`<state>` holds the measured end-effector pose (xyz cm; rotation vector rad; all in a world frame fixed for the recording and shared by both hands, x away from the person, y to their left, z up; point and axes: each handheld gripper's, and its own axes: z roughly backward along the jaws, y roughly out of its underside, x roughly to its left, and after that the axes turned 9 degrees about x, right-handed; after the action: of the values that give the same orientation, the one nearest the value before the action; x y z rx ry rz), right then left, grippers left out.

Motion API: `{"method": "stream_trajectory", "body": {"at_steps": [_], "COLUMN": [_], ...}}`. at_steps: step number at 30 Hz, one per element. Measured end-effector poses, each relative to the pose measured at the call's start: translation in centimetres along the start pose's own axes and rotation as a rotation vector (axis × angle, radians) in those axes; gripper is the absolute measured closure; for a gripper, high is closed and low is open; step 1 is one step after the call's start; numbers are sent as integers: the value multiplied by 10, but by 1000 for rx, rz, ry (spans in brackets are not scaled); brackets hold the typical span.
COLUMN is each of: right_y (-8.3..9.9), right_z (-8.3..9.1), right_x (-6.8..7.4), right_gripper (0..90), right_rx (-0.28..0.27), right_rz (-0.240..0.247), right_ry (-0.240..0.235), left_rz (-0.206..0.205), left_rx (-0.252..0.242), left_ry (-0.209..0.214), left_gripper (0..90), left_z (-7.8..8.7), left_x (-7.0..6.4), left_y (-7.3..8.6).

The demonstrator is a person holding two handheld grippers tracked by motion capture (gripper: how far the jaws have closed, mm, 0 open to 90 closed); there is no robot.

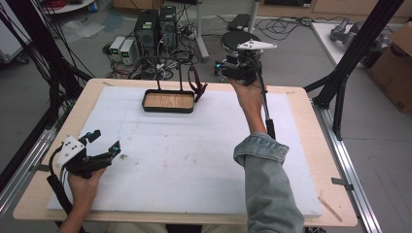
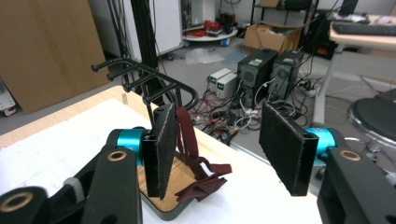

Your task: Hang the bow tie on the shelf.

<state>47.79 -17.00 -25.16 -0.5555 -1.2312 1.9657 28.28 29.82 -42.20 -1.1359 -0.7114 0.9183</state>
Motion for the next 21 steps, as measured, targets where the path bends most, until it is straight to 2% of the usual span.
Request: {"method": "stream_trajectory", "body": {"at_steps": [8, 10, 21], "right_y": [2, 5, 20], "right_z": [37, 46, 94], "right_x": [-3, -3, -4], "right_gripper": [341, 328, 243], "right_rx": [-60, -90, -164], "right_rz": [-7, -8, -18], "right_ry": [18, 22, 75], "left_rz": [-1, 0, -4], "left_rx": [2, 0, 3], "left_ry": [-2, -3, -3], "left_gripper": [178, 178, 178], "left_z": [0, 0, 0], "left_x": [0, 0, -1], "left_y": [0, 0, 0]}}
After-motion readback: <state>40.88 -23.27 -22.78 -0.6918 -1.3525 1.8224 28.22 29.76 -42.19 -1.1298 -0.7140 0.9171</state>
